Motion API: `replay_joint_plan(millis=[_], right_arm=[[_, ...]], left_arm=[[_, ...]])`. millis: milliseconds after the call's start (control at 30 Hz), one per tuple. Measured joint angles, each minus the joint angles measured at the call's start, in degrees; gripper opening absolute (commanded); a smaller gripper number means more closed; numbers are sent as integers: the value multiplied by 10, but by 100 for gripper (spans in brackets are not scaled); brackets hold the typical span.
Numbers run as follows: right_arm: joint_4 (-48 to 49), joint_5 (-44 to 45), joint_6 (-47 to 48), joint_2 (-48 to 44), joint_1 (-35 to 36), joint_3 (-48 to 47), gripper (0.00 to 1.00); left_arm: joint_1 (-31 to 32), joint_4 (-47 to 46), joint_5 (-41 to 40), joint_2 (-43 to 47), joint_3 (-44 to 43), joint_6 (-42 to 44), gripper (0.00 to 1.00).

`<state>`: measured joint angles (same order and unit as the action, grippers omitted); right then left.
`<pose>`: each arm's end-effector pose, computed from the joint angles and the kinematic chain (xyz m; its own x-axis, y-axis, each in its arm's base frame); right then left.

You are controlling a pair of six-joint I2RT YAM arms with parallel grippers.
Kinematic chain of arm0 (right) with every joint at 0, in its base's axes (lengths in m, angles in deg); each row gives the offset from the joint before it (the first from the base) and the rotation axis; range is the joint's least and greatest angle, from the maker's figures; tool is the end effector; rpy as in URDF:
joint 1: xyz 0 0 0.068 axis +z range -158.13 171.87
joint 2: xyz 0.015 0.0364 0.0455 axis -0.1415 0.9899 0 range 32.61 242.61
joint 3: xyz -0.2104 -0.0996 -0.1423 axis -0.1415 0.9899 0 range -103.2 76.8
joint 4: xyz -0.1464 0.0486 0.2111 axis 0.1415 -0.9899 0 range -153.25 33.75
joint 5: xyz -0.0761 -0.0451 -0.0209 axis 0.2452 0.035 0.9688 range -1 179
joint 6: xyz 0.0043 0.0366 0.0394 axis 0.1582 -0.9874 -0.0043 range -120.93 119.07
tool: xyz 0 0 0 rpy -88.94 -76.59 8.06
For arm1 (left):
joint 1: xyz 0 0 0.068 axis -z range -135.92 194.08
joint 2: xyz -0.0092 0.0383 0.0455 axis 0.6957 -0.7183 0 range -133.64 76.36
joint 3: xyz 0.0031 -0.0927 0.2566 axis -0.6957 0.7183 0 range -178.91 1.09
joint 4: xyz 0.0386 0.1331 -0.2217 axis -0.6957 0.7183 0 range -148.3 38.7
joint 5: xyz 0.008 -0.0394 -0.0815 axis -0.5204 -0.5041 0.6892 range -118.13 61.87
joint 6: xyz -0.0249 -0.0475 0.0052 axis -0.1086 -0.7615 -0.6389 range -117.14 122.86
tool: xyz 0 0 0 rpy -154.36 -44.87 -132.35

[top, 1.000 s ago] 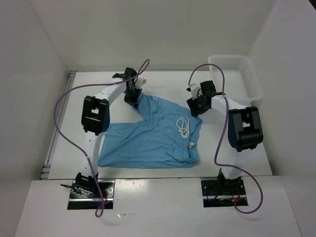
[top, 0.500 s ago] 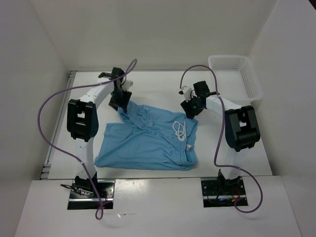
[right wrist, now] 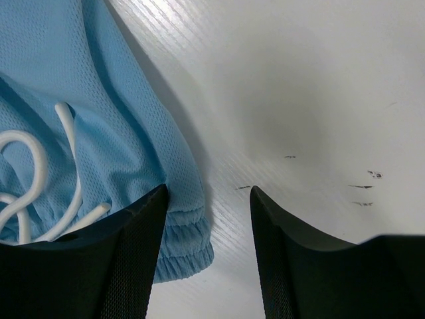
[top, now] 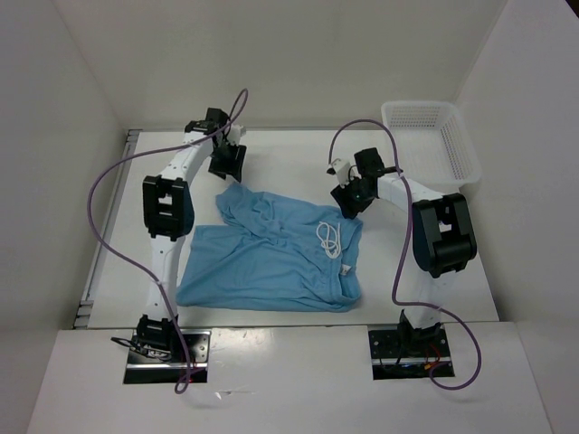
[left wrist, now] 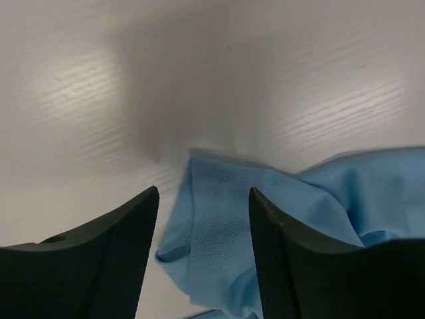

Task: Fold and stack the shorts
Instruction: Flatten the shorts out

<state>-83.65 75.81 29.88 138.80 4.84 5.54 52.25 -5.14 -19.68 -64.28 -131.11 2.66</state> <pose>0.3678 0.0931 0.1797 -0.5763 -0.6446 -0.5023 -0.7186 0.6925 -0.0641 0.5212 -0.0800 0.2083 -0.8715 0.1214 -0.4751 0.2065 0.9696 -0.1309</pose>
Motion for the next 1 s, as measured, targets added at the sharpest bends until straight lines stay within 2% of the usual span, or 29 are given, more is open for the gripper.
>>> replay_joint_plan(millis=[233, 333, 433, 500, 533, 567, 600, 633, 667, 767, 867, 1000], right_arm=[[-12, -2, 12, 0, -3, 1, 59], [-16, -8, 25, 0, -3, 5, 59], [-25, -10, 43, 3, -3, 11, 59], [-35, -12, 51, 9, -3, 12, 57], [-38, -13, 53, 15, -3, 12, 55], [-39, -12, 59, 21, -3, 12, 44], [-38, -14, 62, 21, -3, 10, 37], [-38, -17, 63, 23, -3, 10, 29], [-39, -17, 65, 24, -3, 8, 17], [-47, -21, 61, 36, -3, -11, 2], [-52, -14, 48, 56, -4, -47, 0], [-45, 12, 19, 70, -4, -124, 0]], left_arm=[[14, 26, 19, -24, 10, 0, 65], [21, 25, 15, -28, 10, 0, 60], [29, 24, 6, -34, 9, 0, 53], [34, 22, 3, -35, 9, -1, 39], [38, 21, 4, -35, 9, -1, 32], [41, 22, 4, -36, 9, 0, 24], [45, 22, 8, -37, 9, 0, 8], [49, 22, 9, -38, 8, -2, 3], [52, 22, 15, -38, 8, -2, 0], [58, 25, 32, -40, 5, 0, 0], [60, 41, 39, -48, -26, 0, 0], [49, 47, 30, -54, -132, 0, 0]])
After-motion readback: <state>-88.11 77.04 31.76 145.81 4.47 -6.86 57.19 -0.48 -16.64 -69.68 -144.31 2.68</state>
